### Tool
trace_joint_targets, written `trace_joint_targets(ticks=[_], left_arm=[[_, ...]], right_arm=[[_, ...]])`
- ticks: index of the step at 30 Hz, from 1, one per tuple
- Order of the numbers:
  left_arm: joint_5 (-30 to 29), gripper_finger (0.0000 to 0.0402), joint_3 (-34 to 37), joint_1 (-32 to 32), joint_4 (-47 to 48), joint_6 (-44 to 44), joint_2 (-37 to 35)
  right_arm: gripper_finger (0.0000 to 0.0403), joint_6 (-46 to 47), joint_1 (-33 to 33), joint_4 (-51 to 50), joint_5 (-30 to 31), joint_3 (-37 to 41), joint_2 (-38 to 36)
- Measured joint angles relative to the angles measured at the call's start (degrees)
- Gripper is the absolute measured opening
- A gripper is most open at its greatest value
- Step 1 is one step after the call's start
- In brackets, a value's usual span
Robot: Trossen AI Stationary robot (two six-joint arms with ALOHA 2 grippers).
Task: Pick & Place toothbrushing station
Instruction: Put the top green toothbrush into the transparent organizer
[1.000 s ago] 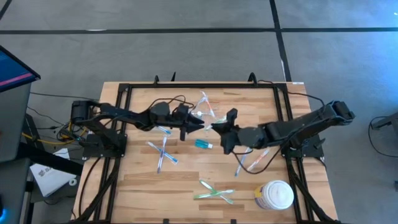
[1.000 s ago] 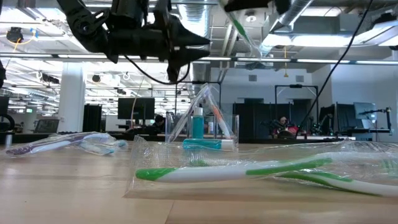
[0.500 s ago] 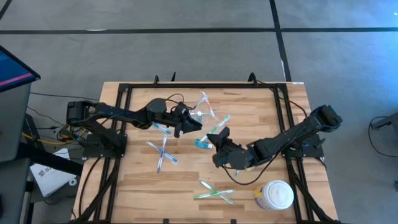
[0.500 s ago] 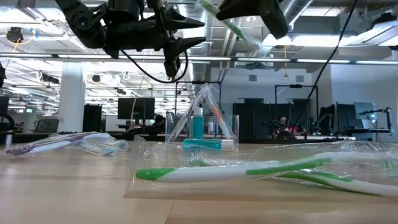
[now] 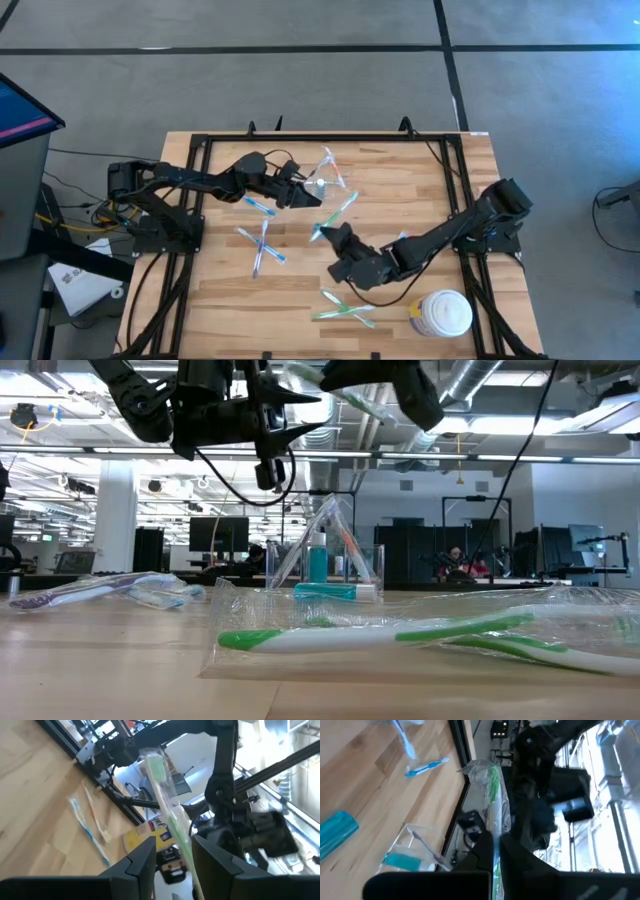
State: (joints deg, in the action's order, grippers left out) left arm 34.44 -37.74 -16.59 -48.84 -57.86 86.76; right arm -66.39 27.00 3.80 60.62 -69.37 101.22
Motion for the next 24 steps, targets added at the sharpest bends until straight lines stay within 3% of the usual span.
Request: trace_joint_targets(ticks=[8,24], left_arm=[[2.2,0.0121,0.0,0.1,0.4,-4.0,0.0],[4.4,0.0121,0.0,0.6,0.3,-6.1,0.1]], right_arm=[[0.0,-4.6,0.0,-0.1,0.3,-4.4,3.2],[0.0,-7.6,-0.3,4.1,-2.4,-4.6,3.1]])
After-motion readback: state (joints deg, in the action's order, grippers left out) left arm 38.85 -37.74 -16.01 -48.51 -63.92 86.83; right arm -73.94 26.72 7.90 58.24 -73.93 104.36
